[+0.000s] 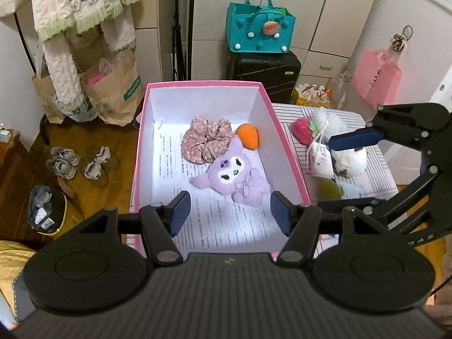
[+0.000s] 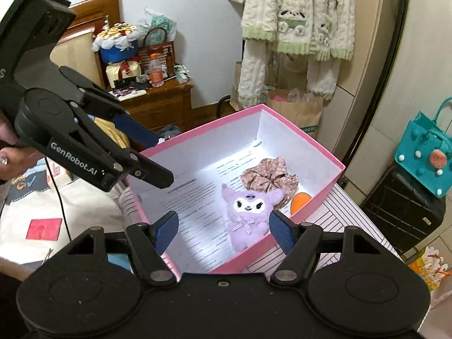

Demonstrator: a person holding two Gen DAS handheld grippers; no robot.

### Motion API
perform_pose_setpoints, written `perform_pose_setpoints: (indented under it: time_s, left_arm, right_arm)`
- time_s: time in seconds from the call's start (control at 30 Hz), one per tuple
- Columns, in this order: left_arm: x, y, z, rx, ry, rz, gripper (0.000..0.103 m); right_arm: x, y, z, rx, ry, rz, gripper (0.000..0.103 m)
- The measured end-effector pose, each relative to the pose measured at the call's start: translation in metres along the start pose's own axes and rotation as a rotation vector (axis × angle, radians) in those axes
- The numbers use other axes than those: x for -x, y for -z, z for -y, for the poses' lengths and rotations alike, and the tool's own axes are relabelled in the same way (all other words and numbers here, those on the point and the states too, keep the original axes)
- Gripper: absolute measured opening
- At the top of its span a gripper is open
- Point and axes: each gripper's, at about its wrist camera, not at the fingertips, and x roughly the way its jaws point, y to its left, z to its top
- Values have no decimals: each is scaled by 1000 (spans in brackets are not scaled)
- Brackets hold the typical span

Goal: Organize soft objects
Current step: 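Open the left tool to drop the plush and lift away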

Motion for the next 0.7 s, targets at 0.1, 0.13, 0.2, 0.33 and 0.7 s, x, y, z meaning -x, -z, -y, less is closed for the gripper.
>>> perform_pose_setpoints:
  time_s: [0.1,0.13,0.2,0.33,0.7]
  left_arm:
    - [12,9,7,-20,-1,3,63]
    - [15,12,9,-27,0,2,63]
    - [23,17,14,-43,-2,2,64]
    - [36,27,25,-78,-7,7,66]
    - [69,59,55,-123,6,52,71]
  right_arm:
    - [12,5,-11,17,18,14,76]
    - [17,7,-14,25,20,20,76]
    - [26,10,-20,33,25,33,76]
    - [44,17,-31,58,42,53,76]
    - [94,50,-53,132,53,100,76]
